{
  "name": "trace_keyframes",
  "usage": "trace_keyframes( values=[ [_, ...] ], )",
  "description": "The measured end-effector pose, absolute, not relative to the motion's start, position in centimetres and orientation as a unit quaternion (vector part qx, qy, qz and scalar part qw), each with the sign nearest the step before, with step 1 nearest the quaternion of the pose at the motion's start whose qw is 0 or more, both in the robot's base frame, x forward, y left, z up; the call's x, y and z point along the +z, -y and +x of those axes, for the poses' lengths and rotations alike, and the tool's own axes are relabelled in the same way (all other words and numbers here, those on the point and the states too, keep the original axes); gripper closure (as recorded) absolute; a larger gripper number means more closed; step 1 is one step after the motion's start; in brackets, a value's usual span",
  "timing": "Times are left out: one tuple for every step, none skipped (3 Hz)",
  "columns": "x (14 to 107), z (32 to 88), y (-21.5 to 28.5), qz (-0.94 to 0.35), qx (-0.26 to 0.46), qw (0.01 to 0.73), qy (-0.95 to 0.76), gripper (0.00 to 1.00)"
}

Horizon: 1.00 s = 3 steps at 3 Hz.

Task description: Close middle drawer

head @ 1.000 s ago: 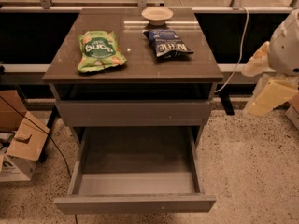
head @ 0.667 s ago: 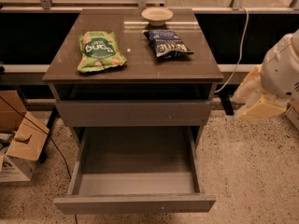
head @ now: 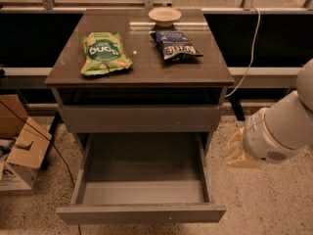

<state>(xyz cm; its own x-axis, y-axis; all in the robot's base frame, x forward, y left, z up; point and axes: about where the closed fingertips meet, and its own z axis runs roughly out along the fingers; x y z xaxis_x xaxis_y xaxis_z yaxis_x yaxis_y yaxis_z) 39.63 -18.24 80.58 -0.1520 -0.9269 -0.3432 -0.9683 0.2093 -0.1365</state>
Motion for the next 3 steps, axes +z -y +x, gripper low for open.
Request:
trace_keyframes(
  values=[
    [80.1,39.7,17.8,-0.627,0.053,0.173,-0.758,1.00],
    [77.0,39.7,16.8,-0.623,0.051,0.164,-0.763,1.00],
    [70.8,38.7,15.8,-0.613,0.074,0.158,-0.770,1.00]
  ],
)
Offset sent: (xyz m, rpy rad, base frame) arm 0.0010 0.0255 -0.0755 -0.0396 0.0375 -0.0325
